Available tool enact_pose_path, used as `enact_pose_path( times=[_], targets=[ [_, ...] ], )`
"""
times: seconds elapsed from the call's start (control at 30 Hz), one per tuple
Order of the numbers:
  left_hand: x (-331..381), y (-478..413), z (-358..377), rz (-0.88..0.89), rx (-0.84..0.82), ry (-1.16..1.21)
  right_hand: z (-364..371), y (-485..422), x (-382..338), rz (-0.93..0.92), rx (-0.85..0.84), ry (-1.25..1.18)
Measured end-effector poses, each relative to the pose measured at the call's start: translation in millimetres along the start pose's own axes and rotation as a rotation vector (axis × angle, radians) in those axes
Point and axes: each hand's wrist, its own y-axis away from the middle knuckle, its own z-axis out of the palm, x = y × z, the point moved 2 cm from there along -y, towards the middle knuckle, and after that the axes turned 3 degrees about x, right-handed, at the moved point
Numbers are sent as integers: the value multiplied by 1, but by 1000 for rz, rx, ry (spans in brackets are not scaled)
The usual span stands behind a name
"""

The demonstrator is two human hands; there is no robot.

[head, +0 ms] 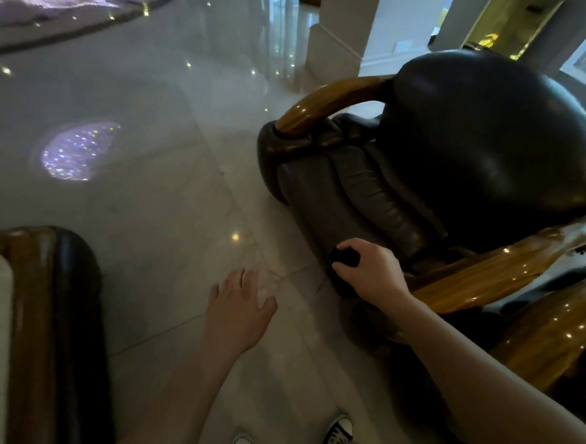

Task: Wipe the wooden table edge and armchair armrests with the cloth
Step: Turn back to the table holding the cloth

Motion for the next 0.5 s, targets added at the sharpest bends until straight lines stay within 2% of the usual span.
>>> enact_pose_path(
  times=[0.27, 0.5],
  targets=[
    [-88, 26, -28, -144, 5, -28, 34, -1, -76, -59, -76, -29],
    [-125, 37, -39, -267, 35, -32, 63, -21, -128, -170, -191, -51]
  ],
)
